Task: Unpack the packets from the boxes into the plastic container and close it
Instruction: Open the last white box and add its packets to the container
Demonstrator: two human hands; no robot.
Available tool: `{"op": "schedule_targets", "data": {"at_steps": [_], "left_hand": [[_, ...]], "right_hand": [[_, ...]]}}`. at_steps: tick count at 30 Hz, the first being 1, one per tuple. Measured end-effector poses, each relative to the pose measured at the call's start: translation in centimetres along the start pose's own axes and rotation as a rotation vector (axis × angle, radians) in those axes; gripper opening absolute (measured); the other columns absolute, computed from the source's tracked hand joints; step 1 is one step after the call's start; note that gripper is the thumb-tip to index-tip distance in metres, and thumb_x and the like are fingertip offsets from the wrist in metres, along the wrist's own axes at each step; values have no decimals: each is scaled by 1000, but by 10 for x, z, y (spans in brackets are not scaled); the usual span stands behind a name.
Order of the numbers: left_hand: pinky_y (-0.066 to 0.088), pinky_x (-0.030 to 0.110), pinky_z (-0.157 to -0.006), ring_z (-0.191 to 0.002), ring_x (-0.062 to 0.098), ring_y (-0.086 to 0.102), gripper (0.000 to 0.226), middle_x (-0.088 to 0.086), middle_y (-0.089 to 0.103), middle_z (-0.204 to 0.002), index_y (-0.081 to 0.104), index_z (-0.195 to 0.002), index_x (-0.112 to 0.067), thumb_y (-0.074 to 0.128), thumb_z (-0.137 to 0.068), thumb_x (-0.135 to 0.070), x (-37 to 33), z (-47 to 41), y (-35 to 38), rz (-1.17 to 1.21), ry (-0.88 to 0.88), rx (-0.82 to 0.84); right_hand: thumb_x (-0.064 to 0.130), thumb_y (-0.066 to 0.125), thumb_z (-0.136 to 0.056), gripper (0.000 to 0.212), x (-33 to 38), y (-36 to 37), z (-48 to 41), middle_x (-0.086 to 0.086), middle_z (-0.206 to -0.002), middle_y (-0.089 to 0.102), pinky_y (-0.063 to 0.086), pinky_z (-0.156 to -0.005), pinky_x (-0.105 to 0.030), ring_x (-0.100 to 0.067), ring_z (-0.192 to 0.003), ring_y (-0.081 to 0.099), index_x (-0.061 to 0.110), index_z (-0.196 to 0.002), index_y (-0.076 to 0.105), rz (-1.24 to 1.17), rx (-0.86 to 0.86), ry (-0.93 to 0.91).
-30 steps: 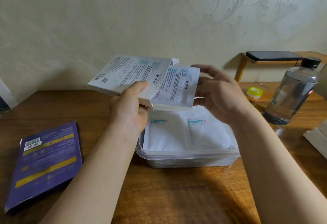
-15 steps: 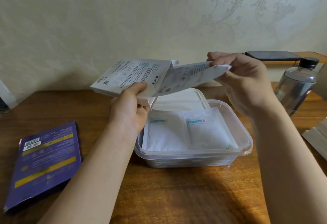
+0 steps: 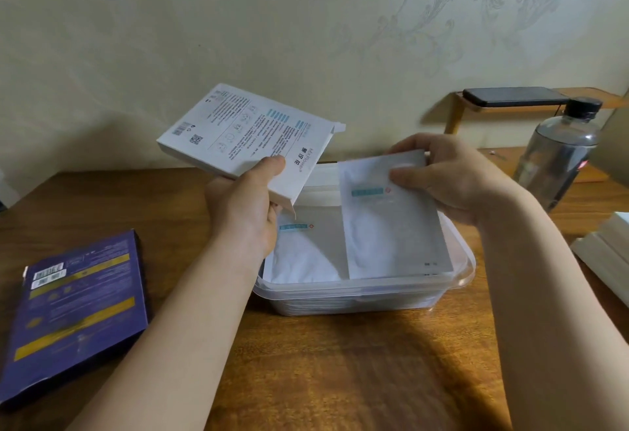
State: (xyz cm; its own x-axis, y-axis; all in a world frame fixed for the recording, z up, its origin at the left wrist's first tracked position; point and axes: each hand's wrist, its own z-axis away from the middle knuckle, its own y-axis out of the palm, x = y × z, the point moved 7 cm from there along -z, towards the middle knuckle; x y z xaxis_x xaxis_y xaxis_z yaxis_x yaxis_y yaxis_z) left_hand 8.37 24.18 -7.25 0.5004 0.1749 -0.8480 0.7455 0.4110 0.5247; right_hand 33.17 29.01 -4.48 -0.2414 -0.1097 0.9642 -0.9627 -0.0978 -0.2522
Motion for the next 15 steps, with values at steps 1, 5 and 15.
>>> {"op": "schedule_targets", "data": {"at_steps": [1, 5, 15], "left_hand": [[54, 21, -53, -78, 9, 77, 30, -4, 80, -99, 71, -99, -21, 72, -86, 6, 0, 0, 0, -6, 10, 0], [52, 19, -51, -76, 9, 77, 31, -4, 80, -100, 71, -101, -22, 72, -87, 6, -2, 2, 1, -19, 32, 4], [53, 19, -52, -82, 12, 78, 30, -5, 80, -98, 69, -95, -22, 72, -86, 6, -1, 2, 1, -21, 50, 10]], "right_hand": [[-4, 71, -86, 20, -4, 3, 0, -22, -97, 70, 61, -80, -50, -37, -87, 71, 13, -96, 69, 62, 11, 43], [13, 77, -84, 21, -5, 4, 1, -4, -97, 66, 56, -65, -28, -20, -82, 65, 20, -103, 68, 494, -32, 77], [2, 61, -78, 33, 9, 22, 2, -7, -102, 60, 53, -78, -38, -32, -94, 57, 14, -109, 63, 1118, -89, -29]]}}
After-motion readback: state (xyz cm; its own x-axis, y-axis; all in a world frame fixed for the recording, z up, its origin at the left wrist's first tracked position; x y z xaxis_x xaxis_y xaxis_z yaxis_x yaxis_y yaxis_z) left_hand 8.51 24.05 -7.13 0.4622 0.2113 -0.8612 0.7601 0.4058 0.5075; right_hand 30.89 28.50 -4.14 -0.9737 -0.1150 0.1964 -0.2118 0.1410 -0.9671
